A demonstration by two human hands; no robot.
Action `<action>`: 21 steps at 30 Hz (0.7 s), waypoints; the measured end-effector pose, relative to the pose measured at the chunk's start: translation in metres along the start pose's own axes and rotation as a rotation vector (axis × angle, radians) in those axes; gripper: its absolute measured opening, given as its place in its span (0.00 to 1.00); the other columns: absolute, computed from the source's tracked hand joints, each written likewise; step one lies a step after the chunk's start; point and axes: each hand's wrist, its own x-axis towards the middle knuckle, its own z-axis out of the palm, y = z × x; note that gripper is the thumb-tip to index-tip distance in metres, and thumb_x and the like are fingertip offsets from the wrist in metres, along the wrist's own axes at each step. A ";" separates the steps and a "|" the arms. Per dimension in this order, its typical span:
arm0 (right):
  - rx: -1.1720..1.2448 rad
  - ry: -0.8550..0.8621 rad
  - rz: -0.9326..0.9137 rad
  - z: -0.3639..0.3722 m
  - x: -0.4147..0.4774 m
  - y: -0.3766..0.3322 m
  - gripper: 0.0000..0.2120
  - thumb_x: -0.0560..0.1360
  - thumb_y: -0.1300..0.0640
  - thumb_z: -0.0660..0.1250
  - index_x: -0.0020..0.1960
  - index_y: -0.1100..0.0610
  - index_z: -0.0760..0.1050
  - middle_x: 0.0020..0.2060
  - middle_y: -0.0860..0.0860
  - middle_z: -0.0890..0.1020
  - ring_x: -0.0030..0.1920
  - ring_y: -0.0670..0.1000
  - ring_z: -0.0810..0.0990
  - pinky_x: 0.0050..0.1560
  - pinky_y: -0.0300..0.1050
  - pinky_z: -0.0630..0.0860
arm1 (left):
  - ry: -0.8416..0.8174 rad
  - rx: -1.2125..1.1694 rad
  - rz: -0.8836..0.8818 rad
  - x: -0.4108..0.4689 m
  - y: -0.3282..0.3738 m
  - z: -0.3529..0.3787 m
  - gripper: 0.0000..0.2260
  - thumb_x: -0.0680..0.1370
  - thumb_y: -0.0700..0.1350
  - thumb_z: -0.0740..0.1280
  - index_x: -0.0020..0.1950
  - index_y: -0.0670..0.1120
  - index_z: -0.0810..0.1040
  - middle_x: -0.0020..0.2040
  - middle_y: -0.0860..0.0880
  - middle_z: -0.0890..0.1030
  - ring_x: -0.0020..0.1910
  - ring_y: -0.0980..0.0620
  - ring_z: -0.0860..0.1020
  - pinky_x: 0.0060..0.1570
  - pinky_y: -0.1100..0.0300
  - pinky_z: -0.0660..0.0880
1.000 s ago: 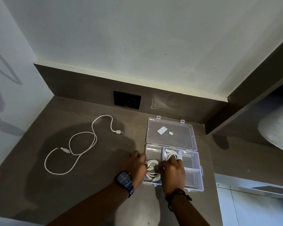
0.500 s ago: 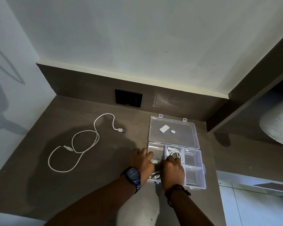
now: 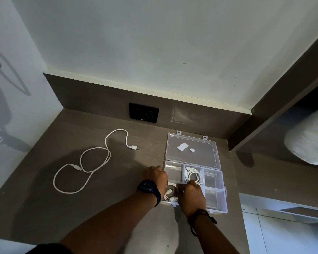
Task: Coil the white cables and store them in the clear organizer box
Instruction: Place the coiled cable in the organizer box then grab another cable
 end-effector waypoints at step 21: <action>0.224 0.096 -0.130 -0.018 0.065 -0.083 0.13 0.74 0.49 0.66 0.41 0.58 0.82 0.41 0.57 0.82 0.41 0.57 0.80 0.43 0.48 0.77 | 0.439 -0.624 -0.283 0.009 -0.155 -0.012 0.06 0.65 0.42 0.75 0.41 0.45 0.83 0.46 0.42 0.82 0.45 0.41 0.80 0.46 0.55 0.74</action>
